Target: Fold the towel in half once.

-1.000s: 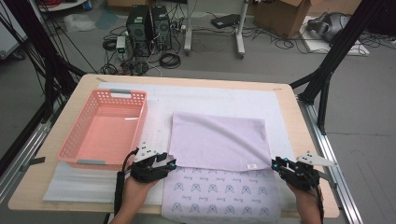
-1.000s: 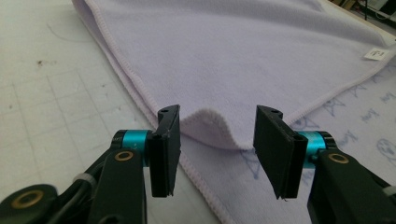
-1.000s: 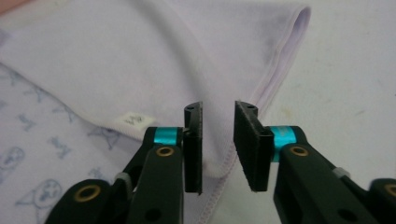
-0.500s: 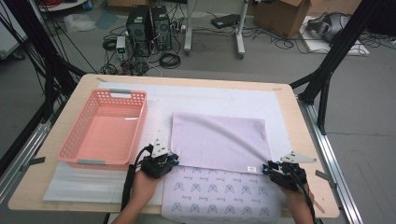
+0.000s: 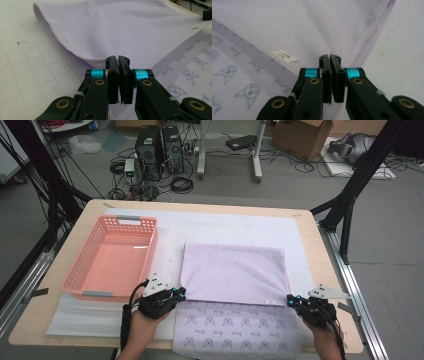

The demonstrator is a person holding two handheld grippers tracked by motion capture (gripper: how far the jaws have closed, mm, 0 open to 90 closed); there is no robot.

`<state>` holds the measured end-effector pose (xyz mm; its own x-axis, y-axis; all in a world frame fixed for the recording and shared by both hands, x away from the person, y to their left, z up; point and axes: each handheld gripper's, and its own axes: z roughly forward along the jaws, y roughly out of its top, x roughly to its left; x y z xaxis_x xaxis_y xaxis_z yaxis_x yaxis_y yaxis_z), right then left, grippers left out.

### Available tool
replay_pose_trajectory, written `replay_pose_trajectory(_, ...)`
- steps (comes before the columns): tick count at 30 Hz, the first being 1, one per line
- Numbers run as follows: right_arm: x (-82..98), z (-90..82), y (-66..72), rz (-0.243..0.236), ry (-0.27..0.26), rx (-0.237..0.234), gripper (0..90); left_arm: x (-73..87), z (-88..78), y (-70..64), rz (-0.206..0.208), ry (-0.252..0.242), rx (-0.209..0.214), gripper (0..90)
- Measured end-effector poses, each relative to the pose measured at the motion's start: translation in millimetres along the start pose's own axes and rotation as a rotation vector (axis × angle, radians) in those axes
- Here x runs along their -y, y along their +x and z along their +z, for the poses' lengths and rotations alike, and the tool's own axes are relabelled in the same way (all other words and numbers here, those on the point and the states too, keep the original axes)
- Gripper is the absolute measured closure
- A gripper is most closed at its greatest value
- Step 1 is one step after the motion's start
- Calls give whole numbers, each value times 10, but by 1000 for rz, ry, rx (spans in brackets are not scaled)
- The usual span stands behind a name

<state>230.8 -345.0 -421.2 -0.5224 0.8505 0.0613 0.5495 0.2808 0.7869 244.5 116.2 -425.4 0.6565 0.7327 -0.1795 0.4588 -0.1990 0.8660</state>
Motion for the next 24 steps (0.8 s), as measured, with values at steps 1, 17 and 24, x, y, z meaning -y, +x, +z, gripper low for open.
replay_pose_trajectory(1, 11, -26, 18, -4, 4, 0, 885, 23, -26, -16, -1, -2, 4, 863)
replay_pose_trajectory(17, 260, -253, 184, -18, 45, -34, 885, 308, -289, -258, 21, 3, 37, 862)
replay_pose_trajectory(24, 329, -336, 241, -24, 56, -46, 887, 396, -335, -311, 28, -3, 45, 862)
